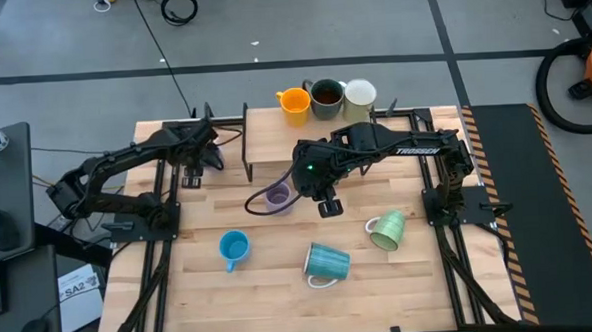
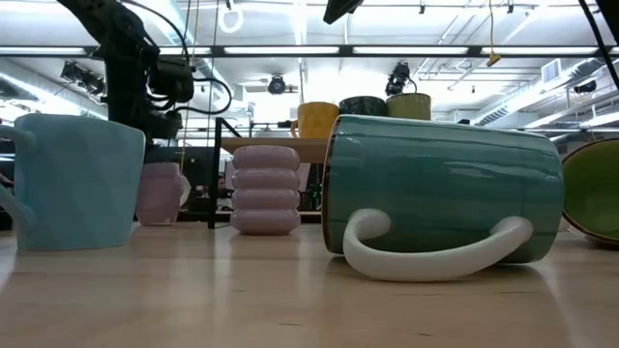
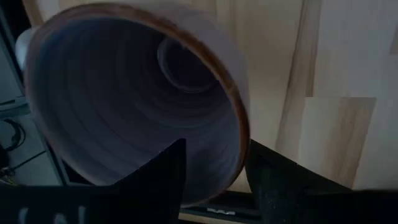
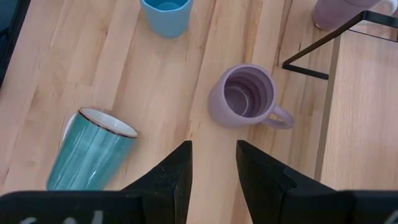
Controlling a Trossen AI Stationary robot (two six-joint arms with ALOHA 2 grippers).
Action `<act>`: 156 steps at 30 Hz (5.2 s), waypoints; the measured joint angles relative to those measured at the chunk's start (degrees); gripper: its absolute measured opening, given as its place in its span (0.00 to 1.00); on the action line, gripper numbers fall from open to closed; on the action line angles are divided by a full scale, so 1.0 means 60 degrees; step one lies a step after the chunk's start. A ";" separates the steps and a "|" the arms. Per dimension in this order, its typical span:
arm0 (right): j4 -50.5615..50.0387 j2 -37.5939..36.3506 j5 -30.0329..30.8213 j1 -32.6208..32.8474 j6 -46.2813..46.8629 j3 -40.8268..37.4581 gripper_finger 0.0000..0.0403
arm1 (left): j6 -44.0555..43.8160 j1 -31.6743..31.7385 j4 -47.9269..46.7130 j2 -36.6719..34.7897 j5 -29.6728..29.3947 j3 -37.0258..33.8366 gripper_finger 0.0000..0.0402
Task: Place coffee mugs
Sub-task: Put the violet mug on the shelf
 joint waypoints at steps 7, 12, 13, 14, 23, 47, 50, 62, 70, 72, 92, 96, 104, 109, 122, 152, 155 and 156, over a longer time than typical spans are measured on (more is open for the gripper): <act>-0.0009 0.0000 -0.0001 0.0003 0.0000 0.0000 0.32 | -0.0549 0.0001 0.0060 0.0000 0.0015 -0.0024 0.23; -0.0240 -0.0019 0.0000 0.0031 0.0000 0.0000 0.32 | -0.1170 0.0001 0.0071 0.0004 0.0051 -0.0027 0.09; -0.0301 -0.0033 -0.0001 0.0051 0.0000 0.0000 0.32 | -0.1291 0.0001 0.0069 0.0007 0.0017 -0.0031 0.07; -0.0323 -0.0056 -0.0001 0.0078 0.0000 -0.0001 0.32 | -0.1420 0.0005 0.0079 0.0004 -0.0008 -0.0031 0.06; -0.0531 -0.0342 -0.0005 0.0240 0.0004 0.0004 0.32 | -0.3408 -0.0006 0.0104 0.0004 0.0333 -0.0031 0.09; -0.1504 -0.0728 0.0516 0.0030 -0.0040 0.0000 0.32 | -0.7810 -0.0739 -0.2327 0.0004 0.1148 0.2208 0.06; -0.1645 -0.0804 0.0603 -0.0068 -0.0040 0.0000 0.32 | -0.8002 -0.0753 -0.3048 0.0000 0.1569 0.3231 0.06; -0.1756 -0.1250 0.0611 -0.0516 -0.0080 0.0000 0.32 | -0.8761 -0.0791 -0.5384 0.0616 0.1917 0.7794 0.06; -0.1828 -0.1507 0.0611 -0.0969 -0.0238 0.0000 0.32 | -0.8738 -0.0852 -0.6502 0.2556 0.1952 1.0964 0.06; -0.1836 -0.1569 0.0607 -0.1042 -0.0278 0.0000 0.32 | -0.8763 -0.0854 -0.6595 0.3095 0.2032 1.1634 0.06; -0.1822 -0.1745 0.0498 -0.1228 -0.0669 0.0000 0.32 | -0.8754 -0.0962 -0.6534 0.6714 0.3513 1.3746 0.06; -0.1747 -0.1741 0.0498 -0.1228 -0.0688 0.0000 0.32 | -0.8758 -0.0968 -0.6506 0.6861 0.3704 1.3746 0.07; -0.1617 -0.1739 0.0498 -0.1228 -0.0688 -0.0048 0.32 | -0.8764 -0.0961 -0.5935 0.6953 0.3646 1.3740 0.07; -0.1610 -0.1738 0.0494 -0.1228 -0.0688 -0.0055 0.32 | -0.8767 -0.0961 -0.5679 0.6965 0.3657 1.3732 0.07; -0.1611 -0.1734 0.0494 -0.1228 -0.0656 -0.0055 0.32 | -0.8767 -0.0992 -0.5646 0.7067 0.3522 1.3721 0.07; -0.1614 -0.1734 0.0487 -0.1228 -0.0648 -0.0055 0.32 | -0.8422 -0.1219 -0.4997 0.7257 0.3220 1.3721 0.13; -0.1614 -0.1734 0.0487 -0.1228 -0.0648 -0.0055 0.32 | -0.8418 -0.1219 -0.4986 0.7257 0.3220 1.3721 0.16; -0.1614 -0.1734 0.0487 -0.1228 -0.0648 -0.0055 0.32 | -0.8421 -0.1219 -0.4971 0.7257 0.3220 1.3721 0.17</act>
